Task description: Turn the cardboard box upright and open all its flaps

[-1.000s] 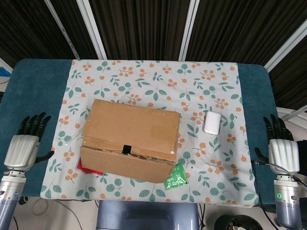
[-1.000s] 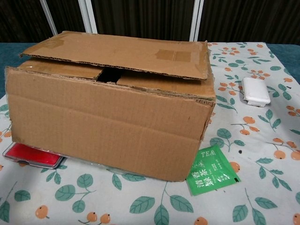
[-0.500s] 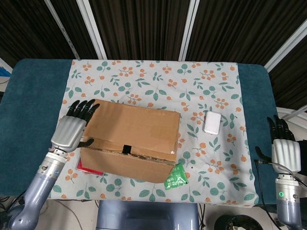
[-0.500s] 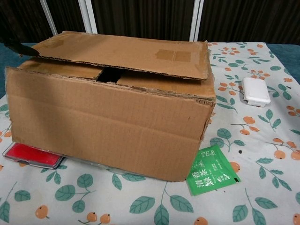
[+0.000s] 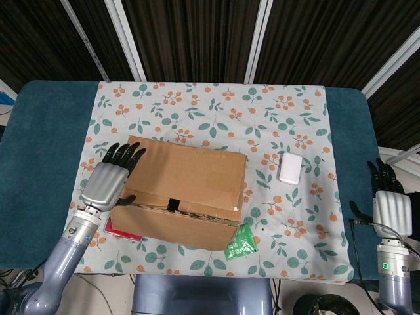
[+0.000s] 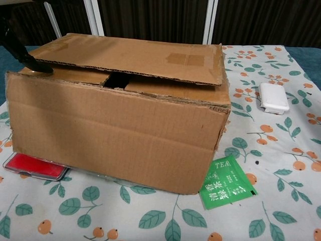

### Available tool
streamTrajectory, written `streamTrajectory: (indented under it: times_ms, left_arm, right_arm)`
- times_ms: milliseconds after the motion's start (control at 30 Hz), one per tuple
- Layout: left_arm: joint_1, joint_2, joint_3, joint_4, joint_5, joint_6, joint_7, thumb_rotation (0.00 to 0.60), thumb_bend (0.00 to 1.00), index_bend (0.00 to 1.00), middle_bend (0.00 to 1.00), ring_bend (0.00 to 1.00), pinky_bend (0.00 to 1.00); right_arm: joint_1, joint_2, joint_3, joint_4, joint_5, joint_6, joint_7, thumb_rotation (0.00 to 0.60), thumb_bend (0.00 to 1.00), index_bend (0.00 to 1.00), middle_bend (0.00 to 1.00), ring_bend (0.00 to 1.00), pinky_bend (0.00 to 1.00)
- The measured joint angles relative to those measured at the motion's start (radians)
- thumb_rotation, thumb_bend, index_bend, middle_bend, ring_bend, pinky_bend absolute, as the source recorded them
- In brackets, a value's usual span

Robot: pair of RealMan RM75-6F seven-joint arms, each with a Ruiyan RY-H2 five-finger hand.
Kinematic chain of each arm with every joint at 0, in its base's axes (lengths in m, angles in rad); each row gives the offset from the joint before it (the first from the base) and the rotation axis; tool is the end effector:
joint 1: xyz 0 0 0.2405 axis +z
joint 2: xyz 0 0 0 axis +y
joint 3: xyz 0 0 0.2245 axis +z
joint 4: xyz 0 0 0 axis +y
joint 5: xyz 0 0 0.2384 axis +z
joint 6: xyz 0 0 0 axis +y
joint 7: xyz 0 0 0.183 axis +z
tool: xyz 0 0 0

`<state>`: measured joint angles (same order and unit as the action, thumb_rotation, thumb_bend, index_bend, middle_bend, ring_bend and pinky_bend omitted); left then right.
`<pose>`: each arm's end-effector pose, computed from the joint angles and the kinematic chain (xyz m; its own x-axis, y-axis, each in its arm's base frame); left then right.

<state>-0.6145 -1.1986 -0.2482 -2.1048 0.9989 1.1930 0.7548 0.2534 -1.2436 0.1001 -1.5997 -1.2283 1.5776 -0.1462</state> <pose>-0.0677 0.3107 0.0470 0.5144 0.1039 0.8513 0.8280 -0.3185 -0.4615 -0.2754 -0.2731 0.1215 0.3960 0.1613 0.9040 -0.9172 0.1172 0.3809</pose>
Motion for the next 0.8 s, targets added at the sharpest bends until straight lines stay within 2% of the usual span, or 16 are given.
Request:
streamTrajectory:
  times_ms: [200, 400, 567, 800]
  left_arm:
    - [-0.020, -0.038, 0.013, 0.055, 0.031, 0.006, 0.000, 0.600, 0.13, 0.00, 0.00, 0.00, 0.00]
    - [-0.039, -0.070, 0.017, 0.105, 0.036, 0.010, -0.003, 0.600, 0.20, 0.00, 0.00, 0.00, 0.00]
    - [-0.056, -0.093, 0.017, 0.135, 0.062, 0.016, -0.003, 0.600, 0.21, 0.00, 0.00, 0.00, 0.00]
    - [-0.098, -0.106, -0.013, 0.161, 0.097, 0.024, 0.007, 0.600, 0.21, 0.00, 0.00, 0.00, 0.00]
  right_arm:
    - [-0.008, 0.000, 0.014, -0.003, 0.000, -0.006, -0.001, 0.600, 0.31, 0.00, 0.00, 0.00, 0.23]
    - [-0.015, 0.001, 0.027, -0.003, -0.001, -0.016, 0.002, 0.600, 0.31, 0.00, 0.00, 0.00, 0.23]
    - [-0.021, 0.002, 0.039, -0.002, 0.001, -0.024, 0.011, 0.600, 0.31, 0.00, 0.00, 0.00, 0.23]
    - [-0.030, 0.001, 0.048, 0.001, -0.004, -0.033, 0.019, 0.600, 0.32, 0.00, 0.00, 0.00, 0.23]
